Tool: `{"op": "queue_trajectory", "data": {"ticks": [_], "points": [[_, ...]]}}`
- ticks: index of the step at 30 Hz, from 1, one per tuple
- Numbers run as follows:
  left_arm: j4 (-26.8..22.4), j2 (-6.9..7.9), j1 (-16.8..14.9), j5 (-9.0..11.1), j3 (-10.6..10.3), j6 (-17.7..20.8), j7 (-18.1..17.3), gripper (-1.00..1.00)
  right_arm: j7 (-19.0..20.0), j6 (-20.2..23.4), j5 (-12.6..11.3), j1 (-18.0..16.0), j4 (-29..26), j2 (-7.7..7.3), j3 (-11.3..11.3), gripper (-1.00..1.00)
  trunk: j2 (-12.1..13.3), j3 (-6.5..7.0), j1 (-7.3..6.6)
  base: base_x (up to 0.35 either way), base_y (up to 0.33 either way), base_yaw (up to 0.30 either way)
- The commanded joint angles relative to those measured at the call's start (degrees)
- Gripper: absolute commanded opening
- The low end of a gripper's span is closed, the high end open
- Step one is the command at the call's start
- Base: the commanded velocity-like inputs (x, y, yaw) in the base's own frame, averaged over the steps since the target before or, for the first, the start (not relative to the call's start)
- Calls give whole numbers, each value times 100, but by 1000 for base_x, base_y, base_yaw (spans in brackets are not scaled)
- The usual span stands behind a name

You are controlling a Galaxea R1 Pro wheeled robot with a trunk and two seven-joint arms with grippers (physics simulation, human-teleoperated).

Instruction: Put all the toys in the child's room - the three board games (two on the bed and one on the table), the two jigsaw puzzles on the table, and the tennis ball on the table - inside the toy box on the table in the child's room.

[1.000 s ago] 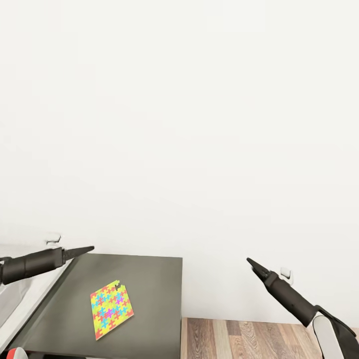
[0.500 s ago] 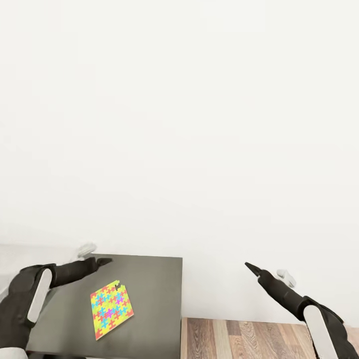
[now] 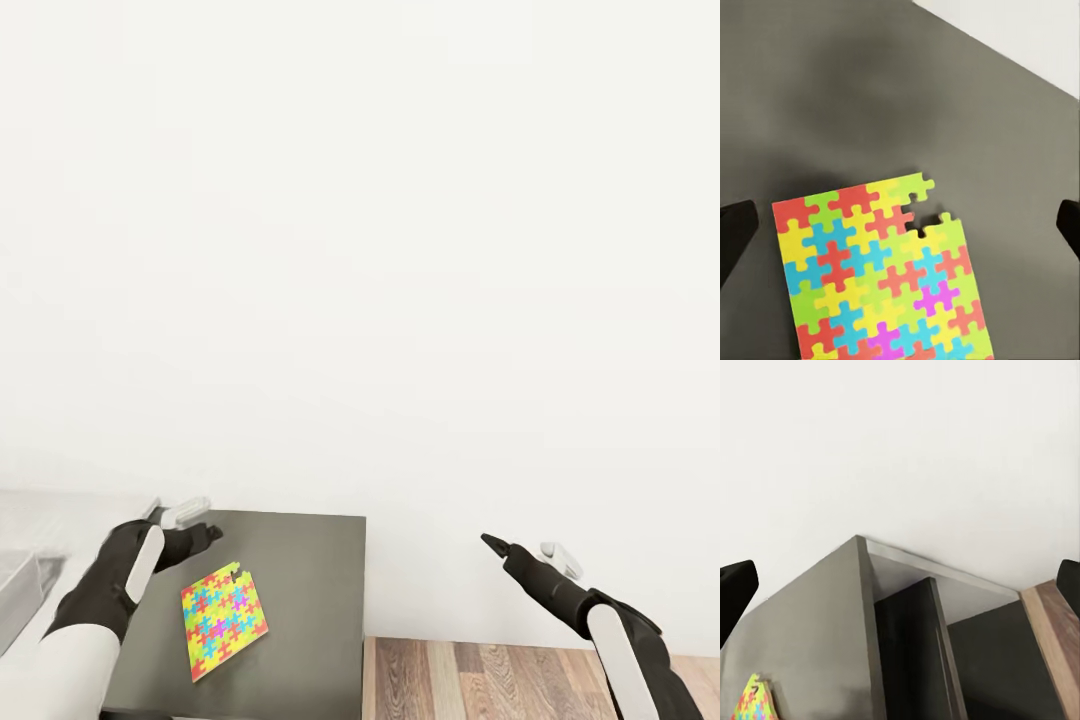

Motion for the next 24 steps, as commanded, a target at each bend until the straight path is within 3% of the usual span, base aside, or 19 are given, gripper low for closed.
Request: {"op": "queue_trajectory", "data": {"ticks": [1, 5, 7, 12, 21, 24], "points": [[156, -4, -84, 46, 8, -34, 115, 100, 22, 32, 13, -6, -4, 2, -8, 100, -14, -14, 4, 0, 0, 0], [1131, -16, -550, 50, 13, -445, 479, 100, 1, 25, 15, -7, 4, -22, 74, 100, -14, -14, 4, 0, 0, 0], [1359, 0, -721, 48, 13, -552, 532, 100, -4, 22, 15, -7, 11, -22, 97, 100, -14, -14, 4, 0, 0, 0], [1565, 28, -952, 29, 12, -620, 578, 100, -19, 20, 15, -7, 27, -8, 118, 100, -14, -21, 4, 0, 0, 0], [1620, 38, -1017, 29, 14, -613, 588, 100, -27, 27, 15, -15, 35, -35, 126, 100, -14, -92, 4, 0, 0, 0], [1750, 160, -1046, 45, 29, -598, 579, 100, -27, 31, 19, -15, 42, -44, 122, 100, -14, -120, 4, 0, 0, 0]]}}
